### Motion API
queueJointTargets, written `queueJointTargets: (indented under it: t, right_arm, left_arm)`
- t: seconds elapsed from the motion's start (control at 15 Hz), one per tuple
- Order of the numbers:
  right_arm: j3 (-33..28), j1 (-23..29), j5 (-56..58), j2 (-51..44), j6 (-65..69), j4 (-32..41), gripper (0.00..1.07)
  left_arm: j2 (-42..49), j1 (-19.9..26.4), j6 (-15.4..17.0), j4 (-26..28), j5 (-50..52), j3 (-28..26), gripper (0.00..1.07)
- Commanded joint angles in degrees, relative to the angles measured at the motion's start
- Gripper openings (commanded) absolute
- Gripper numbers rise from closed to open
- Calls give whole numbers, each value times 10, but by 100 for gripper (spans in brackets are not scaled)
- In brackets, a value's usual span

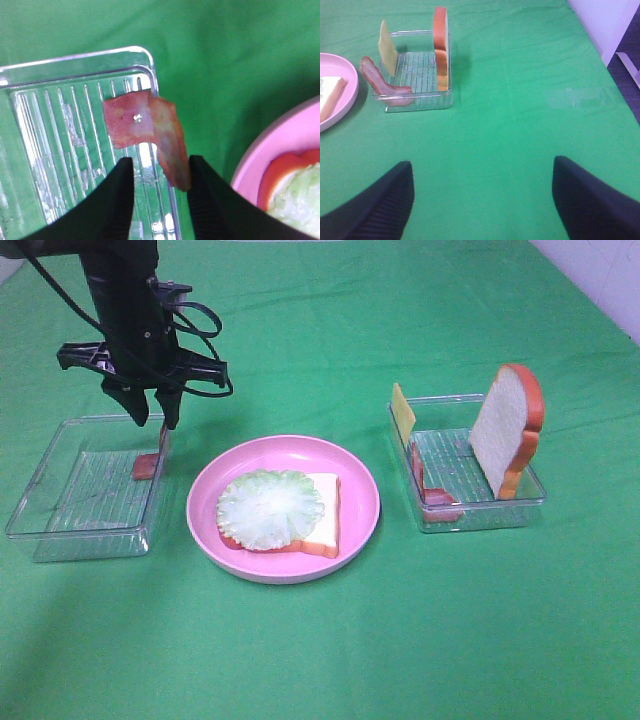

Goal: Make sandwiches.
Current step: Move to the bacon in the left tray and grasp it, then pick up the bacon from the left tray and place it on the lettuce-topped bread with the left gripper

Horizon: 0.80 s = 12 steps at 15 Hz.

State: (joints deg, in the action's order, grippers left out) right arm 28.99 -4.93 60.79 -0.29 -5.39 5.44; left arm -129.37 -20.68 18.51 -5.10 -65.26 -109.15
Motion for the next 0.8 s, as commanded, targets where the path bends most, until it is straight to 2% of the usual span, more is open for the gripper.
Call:
queueJointTargets:
  t: [0.07, 0.4, 0.73, 0.8]
  right_arm:
    - [0, -2, 0, -9, -7, -2, 73]
    - [0, -2, 0, -9, -7, -2, 73]
    - [0, -2, 0, -9, -7, -2, 73]
    - [0, -2, 0, -9, -7, -2, 73]
  left_arm:
    - [-1, 0, 5, -14, 6, 1, 18]
    - [-1, 0, 5, -18, 15, 1, 1]
    - [9, -2, -6, -9, 11, 0, 0]
    - [23, -2, -13, 9, 11, 0, 0]
